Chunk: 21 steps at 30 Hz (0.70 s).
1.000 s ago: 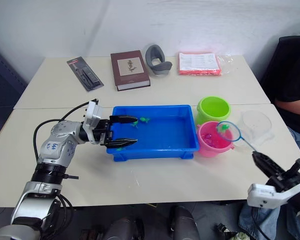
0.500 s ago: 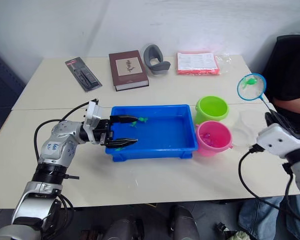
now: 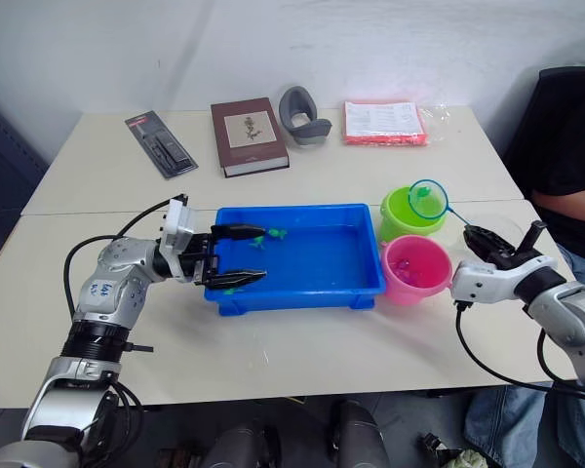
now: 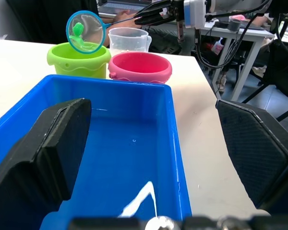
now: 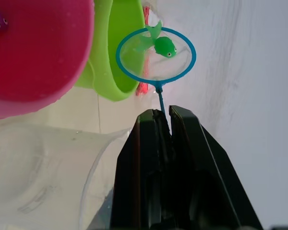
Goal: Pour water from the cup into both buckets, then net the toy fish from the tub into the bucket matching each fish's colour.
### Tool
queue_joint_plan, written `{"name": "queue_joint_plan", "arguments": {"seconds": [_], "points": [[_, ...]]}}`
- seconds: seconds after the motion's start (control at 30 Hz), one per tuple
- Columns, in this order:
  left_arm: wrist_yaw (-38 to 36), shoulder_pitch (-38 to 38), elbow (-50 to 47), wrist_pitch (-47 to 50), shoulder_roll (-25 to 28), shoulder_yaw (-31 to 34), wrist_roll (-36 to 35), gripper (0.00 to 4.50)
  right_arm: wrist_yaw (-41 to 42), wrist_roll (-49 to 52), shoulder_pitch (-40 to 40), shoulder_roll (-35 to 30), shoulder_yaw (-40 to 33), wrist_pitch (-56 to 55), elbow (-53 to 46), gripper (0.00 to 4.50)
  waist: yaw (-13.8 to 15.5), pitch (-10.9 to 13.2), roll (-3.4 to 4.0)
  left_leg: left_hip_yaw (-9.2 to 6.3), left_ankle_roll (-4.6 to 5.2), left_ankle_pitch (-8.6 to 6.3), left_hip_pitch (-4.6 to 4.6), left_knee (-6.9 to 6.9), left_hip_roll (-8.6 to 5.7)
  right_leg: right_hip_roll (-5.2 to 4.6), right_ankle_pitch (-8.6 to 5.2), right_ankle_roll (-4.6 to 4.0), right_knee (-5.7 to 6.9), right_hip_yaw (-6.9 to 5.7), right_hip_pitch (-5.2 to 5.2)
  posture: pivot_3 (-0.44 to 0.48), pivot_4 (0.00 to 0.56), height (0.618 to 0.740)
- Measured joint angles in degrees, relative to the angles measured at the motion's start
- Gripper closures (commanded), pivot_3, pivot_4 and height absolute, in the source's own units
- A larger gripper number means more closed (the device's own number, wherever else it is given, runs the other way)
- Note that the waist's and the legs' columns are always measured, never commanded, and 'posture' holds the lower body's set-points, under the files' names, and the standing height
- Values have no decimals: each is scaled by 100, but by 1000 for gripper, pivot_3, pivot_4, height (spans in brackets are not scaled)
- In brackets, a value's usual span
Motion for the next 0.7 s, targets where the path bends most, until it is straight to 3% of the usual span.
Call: {"name": "queue_joint_plan", "arguments": {"seconds": [0.7], "points": [[93, 24, 2, -79, -71, 1, 1, 36, -613, -552, -913, -503, 701, -703, 1093, 4500, -14, 0, 0, 1, -5, 3, 0, -1, 8, -1, 0, 0, -4, 1, 0, 0, 150, 740]]}}
